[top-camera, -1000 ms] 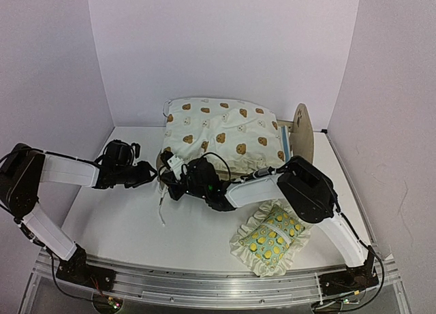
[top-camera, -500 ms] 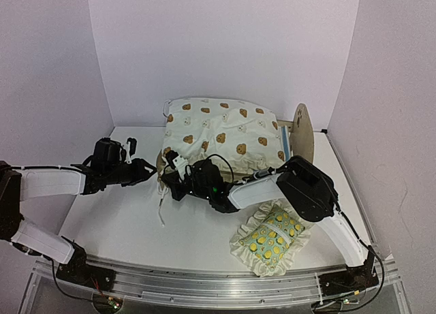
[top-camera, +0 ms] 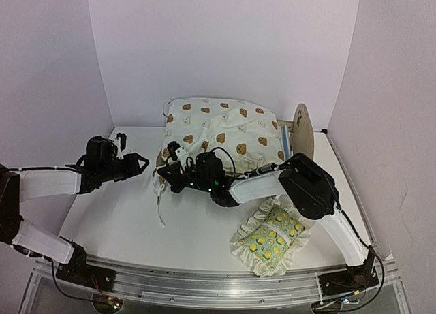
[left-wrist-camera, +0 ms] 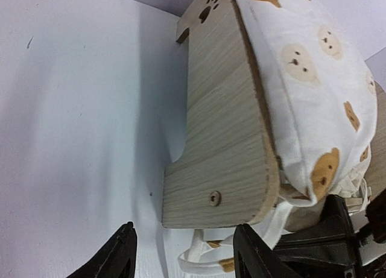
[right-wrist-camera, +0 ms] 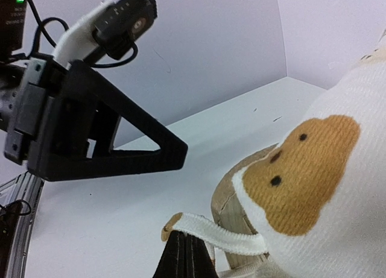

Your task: Set up the pet bed

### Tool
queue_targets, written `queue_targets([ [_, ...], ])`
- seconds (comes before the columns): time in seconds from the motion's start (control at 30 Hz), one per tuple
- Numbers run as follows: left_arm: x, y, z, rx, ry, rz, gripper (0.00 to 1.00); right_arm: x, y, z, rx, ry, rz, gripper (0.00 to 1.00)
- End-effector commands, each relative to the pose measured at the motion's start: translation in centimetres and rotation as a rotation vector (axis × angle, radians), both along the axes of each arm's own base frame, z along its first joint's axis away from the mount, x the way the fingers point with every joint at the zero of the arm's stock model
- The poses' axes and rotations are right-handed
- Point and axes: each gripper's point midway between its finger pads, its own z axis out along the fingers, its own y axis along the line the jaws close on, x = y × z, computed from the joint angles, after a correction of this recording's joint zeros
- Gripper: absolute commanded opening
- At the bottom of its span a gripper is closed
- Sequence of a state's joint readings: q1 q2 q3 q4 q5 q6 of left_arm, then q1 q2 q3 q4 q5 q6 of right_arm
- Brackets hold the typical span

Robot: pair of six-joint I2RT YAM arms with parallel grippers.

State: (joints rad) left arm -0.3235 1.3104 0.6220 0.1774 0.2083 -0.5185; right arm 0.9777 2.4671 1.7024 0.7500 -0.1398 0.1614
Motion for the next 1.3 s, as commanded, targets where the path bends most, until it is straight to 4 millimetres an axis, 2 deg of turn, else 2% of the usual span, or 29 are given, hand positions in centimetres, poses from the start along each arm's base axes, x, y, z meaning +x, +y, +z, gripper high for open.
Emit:
queue_targets([
  [0.0, 1.5, -0.7, -0.4, -0.012, -0.007, -0.042, 0.54, 2.1, -0.4, 0.8, 0.063, 0.02, -0.028, 0.0],
  [0.17, 1.8, -1.7, -1.4, -0.025, 0.026, -0.102, 0.45, 2.9, -0.9, -0.4, 0.053, 0.046, -0.048, 0.0],
  [0.33, 0.8, -2.5, -2.0, -0.044, 0.051, -0.16, 0.39, 3.3, -1.0, -1.9, 0.022, 0.059, -0.064, 0.0],
  [0.5, -0.5, -3.0, -2.2, -0.072, 0.066, -0.208, 0.38, 3.4, -1.1, -3.3, 0.005, 0.075, -0.079, 0.0],
  [0.63, -1.2, -3.2, -1.5, -0.092, 0.049, -0.229, 0.37, 3.3, -1.2, -3.9, -0.002, 0.088, -0.078, 0.0],
  [0.83, -1.1, -3.5, -0.4, -0.111, -0.016, -0.248, 0.39, 3.0, -1.4, -4.1, 0.003, 0.102, -0.074, 0.0],
  [1.03, -0.1, -3.8, -1.4, -0.103, -0.013, -0.249, 0.4, 2.7, -1.5, -3.7, 0.017, 0.107, -0.063, 0.0],
  [1.27, -0.1, -4.4, -0.7, -0.129, -0.047, -0.277, 0.41, 2.5, -1.5, -3.1, 0.025, 0.103, -0.059, 0.0],
])
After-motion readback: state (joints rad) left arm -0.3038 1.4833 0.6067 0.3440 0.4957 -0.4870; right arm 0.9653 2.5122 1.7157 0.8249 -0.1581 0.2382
